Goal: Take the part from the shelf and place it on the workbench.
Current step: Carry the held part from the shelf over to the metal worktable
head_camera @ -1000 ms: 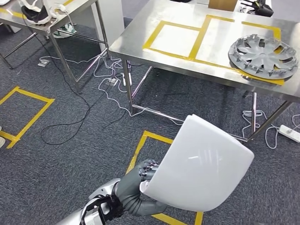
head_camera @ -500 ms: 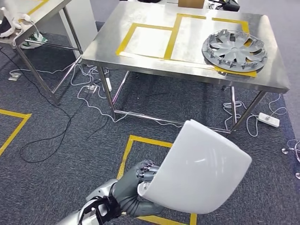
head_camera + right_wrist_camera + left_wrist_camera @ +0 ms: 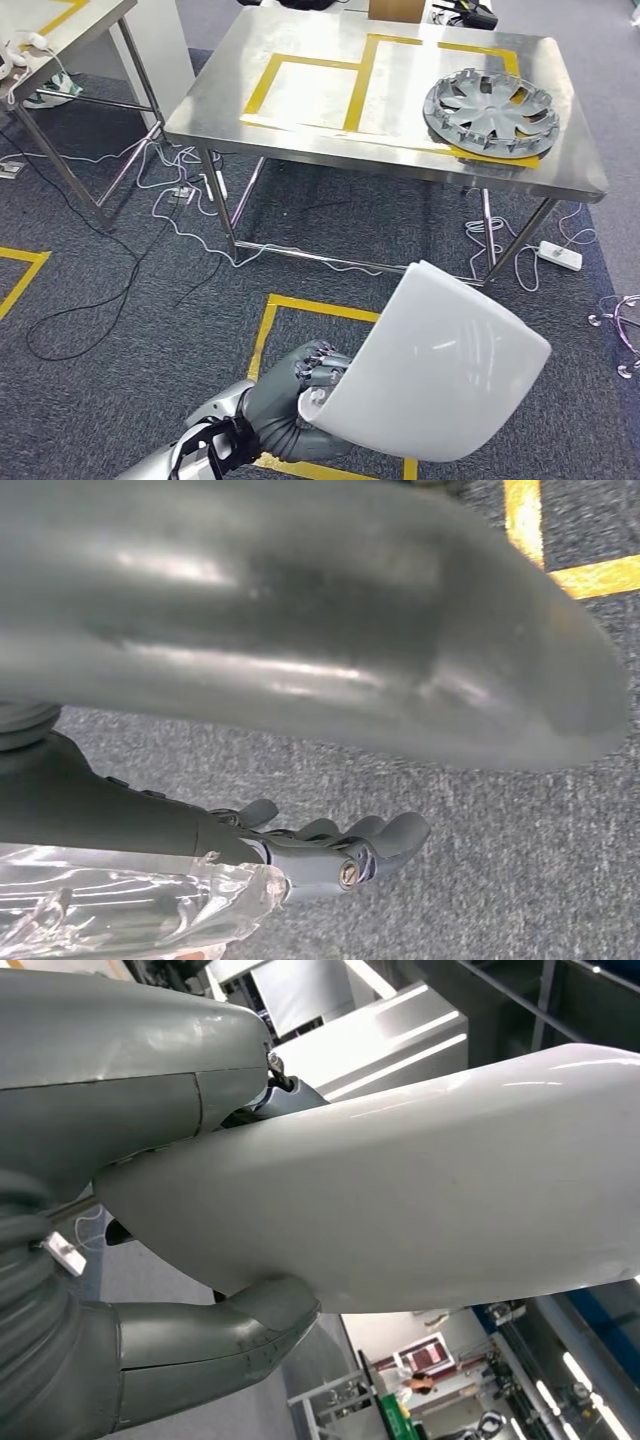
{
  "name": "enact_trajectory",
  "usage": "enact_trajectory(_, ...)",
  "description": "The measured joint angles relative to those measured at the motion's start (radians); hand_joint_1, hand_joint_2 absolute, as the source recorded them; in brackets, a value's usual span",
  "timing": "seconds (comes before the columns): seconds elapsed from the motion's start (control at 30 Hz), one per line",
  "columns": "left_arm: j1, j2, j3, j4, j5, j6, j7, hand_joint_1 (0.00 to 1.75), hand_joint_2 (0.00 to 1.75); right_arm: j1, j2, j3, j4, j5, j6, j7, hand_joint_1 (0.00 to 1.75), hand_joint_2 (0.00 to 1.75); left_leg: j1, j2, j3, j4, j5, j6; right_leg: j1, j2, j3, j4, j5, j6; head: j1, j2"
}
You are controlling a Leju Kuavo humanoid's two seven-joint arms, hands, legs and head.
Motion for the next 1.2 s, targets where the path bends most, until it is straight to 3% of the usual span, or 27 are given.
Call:
enact_trajectory(0.07,0.0,0.0,0.0,0.0,0.0,0.0,0.0,1.75,1.75,-0.002,0.0,0.0,0.0,0.0,0.0,0.0,0.0,0.0,-0.003,0.001,0.001,0.001,-0.002,-0.003,0.002,0.003,0.002,-0.001,-0.004,-0.005,0.0,0.0)
enact_trajectory(0.13,-0.004,-0.001,-0.001,-0.001,-0.003,0.0,0.003,1.75,1.75,-0.004,0.001,0.0,0.0,-0.002,0.001,-0.001,0.0,0.0,-0.006,0.001,-0.005,0.02,-0.021,-0.018,-0.001,0.024,0.007,-0.008,-0.009,-0.027,-0.001,0.0)
enact_trajectory(0.2,-0.008,-0.001,-0.002,-0.002,-0.005,0.0,0.006,1.75,1.75,-0.007,0.001,0.0,0.0,-0.004,0.003,-0.002,0.0,0.0,-0.005,-0.007,-0.057,0.121,-0.074,-0.034,-0.005,0.047,0.012,-0.013,-0.016,-0.049,-0.004,0.0)
enact_trajectory(0.27,-0.008,0.001,-0.003,-0.002,-0.006,0.0,0.006,1.75,1.75,-0.008,0.002,0.0,0.0,0.0,0.007,-0.002,0.0,0.0,-0.004,-0.016,-0.139,0.253,-0.113,-0.038,-0.005,0.058,0.018,-0.013,-0.024,-0.055,-0.006,0.0)
enact_trajectory(0.3,-0.007,0.002,-0.003,-0.002,-0.006,0.0,0.006,1.75,1.75,-0.007,0.002,0.0,0.0,0.001,0.009,-0.001,0.0,0.0,-0.004,-0.016,-0.163,0.278,-0.106,-0.038,-0.005,0.062,0.021,-0.013,-0.028,-0.055,-0.006,0.0)
enact_trajectory(0.33,-0.007,0.003,-0.004,-0.002,-0.006,0.0,0.006,1.75,1.75,-0.006,0.002,0.0,0.0,0.002,0.011,0.0,0.0,0.0,-0.004,-0.017,-0.168,0.267,-0.078,-0.036,-0.005,0.068,0.027,-0.013,-0.032,-0.054,-0.006,0.0)
enact_trajectory(0.4,-0.008,0.003,-0.004,-0.002,-0.006,0.0,0.006,1.75,1.75,-0.005,0.002,0.0,0.0,0.004,0.014,0.002,0.0,0.0,-0.004,-0.018,-0.127,0.154,0.01,-0.03,-0.006,0.077,0.041,-0.013,-0.041,-0.048,-0.006,0.0)
enact_trajectory(0.47,-0.01,0.003,-0.005,-0.002,-0.006,0.0,0.006,1.75,1.75,-0.006,0.002,0.0,0.0,0.006,0.015,0.003,0.0,0.0,-0.004,-0.023,-0.077,0.043,0.051,-0.022,-0.004,0.084,0.05,-0.014,-0.051,-0.037,-0.006,0.0)
enact_trajectory(0.6,-0.012,0.002,-0.006,-0.002,-0.005,0.0,0.006,1.75,1.75,-0.004,0.003,0.0,0.0,0.01,0.015,0.006,0.0,0.0,-0.003,-0.027,-0.053,0.001,0.037,-0.001,-0.003,0.082,0.058,-0.014,-0.055,-0.014,-0.007,0.0)
enact_trajectory(0.67,-0.012,0.001,-0.006,-0.002,-0.005,0.0,0.006,1.75,1.75,-0.005,0.003,0.001,0.0,0.011,0.015,0.007,0.0,0.0,0.0,-0.027,-0.04,0.0,0.03,0.01,-0.002,0.068,0.039,0.033,-0.074,-0.004,-0.003,0.0)
enact_trajectory(0.77,-0.011,0.001,-0.006,-0.002,-0.006,0.0,0.006,1.75,1.75,-0.004,0.003,0.001,0.0,0.012,0.015,0.01,0.0,0.0,-0.001,-0.025,-0.023,0.0,0.014,0.019,-0.002,0.054,-0.069,0.215,-0.138,0.003,0.002,0.0)
enact_trajectory(0.8,-0.01,0.001,-0.006,-0.001,-0.006,0.0,0.006,1.75,1.75,-0.002,0.003,0.001,0.0,0.012,0.015,0.011,0.0,0.0,-0.001,-0.025,-0.016,0.0,0.007,0.02,-0.002,0.053,-0.103,0.259,-0.147,0.003,0.003,0.0)
enact_trajectory(0.83,-0.009,0.001,-0.006,-0.001,-0.006,0.0,0.006,1.75,1.75,-0.001,0.003,0.001,0.0,0.012,0.015,0.012,0.0,0.0,-0.002,-0.025,-0.007,0.0,0.0,0.02,-0.002,0.053,-0.121,0.27,-0.138,0.002,0.005,0.0)
enact_trajectory(0.87,-0.009,0.001,-0.006,-0.001,-0.005,0.0,0.006,1.75,1.75,0.0,0.003,0.001,0.0,0.012,0.015,0.012,0.0,0.0,-0.002,-0.025,0.005,0.0,-0.008,0.019,-0.002,0.052,-0.121,0.245,-0.109,0.0,0.005,0.0)
enact_trajectory(0.93,-0.009,0.001,-0.006,-0.001,-0.005,0.0,0.006,1.75,1.75,0.001,0.003,0.001,0.0,0.013,0.015,0.012,0.0,0.0,-0.002,-0.025,0.03,-0.001,-0.028,0.013,-0.001,0.047,-0.081,0.12,-0.018,-0.005,0.007,0.0)
enact_trajectory(1.0,-0.009,0.001,-0.006,-0.001,-0.006,0.0,0.006,1.75,1.75,0.001,0.003,0.001,0.0,0.014,0.015,0.013,0.0,0.0,-0.005,-0.024,0.043,-0.003,-0.043,0.004,0.003,0.039,-0.048,0.019,0.02,-0.013,0.007,0.0)
enact_trajectory(1.13,-0.011,0.0,-0.008,-0.001,-0.007,0.0,0.006,1.75,1.75,0.003,0.004,0.002,0.0,0.017,0.016,0.013,0.0,0.0,-0.008,-0.025,0.042,0.013,-0.039,-0.017,0.002,0.043,-0.027,-0.01,0.007,-0.038,0.006,0.0)
enact_trajectory(1.2,-0.013,0.0,-0.009,-0.001,-0.007,0.0,0.006,1.75,1.75,0.003,0.004,0.002,0.0,0.018,0.016,0.013,0.0,0.0,-0.007,-0.026,-0.009,0.1,-0.044,-0.027,-0.003,0.047,-0.009,-0.017,-0.002,-0.047,0.001,0.0)
